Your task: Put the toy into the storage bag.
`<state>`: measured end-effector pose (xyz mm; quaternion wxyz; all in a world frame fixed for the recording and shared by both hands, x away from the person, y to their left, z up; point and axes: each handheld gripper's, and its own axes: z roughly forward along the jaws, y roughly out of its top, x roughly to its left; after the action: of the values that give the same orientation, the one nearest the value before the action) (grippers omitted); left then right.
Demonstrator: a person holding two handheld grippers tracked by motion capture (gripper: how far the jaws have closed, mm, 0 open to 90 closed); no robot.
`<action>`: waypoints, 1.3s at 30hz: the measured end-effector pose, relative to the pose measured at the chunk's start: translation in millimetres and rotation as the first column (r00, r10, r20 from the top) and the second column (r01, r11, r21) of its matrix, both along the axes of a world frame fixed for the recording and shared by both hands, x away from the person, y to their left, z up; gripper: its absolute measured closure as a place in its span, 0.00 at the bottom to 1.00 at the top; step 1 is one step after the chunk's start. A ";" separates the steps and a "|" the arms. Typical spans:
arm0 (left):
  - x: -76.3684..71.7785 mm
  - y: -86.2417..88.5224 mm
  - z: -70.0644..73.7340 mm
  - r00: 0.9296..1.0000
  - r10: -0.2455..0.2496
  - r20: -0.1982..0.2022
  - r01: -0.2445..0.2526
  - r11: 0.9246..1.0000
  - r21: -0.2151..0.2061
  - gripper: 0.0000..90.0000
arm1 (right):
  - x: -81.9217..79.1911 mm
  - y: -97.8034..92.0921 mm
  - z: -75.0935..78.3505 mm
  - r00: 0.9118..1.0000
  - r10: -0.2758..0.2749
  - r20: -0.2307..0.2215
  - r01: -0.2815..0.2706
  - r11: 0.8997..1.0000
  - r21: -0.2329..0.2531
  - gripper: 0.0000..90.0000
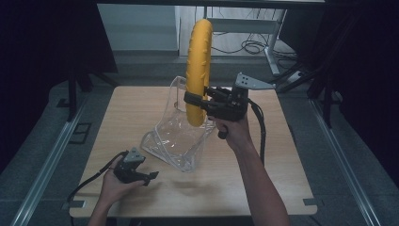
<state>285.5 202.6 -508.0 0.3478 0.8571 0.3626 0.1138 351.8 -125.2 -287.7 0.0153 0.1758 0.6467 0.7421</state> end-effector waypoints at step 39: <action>0.5 -1.3 -2.0 1.000 0.002 -0.001 -0.002 1.000 0.003 0.21 | 5.7 28.9 -26.7 0.996 0.066 -0.057 -0.068 0.997 -0.040 0.56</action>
<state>286.0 201.3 -510.0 0.3464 0.8572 0.3635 0.1140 357.5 -96.3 -314.4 -0.0241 0.1743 0.6680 0.7231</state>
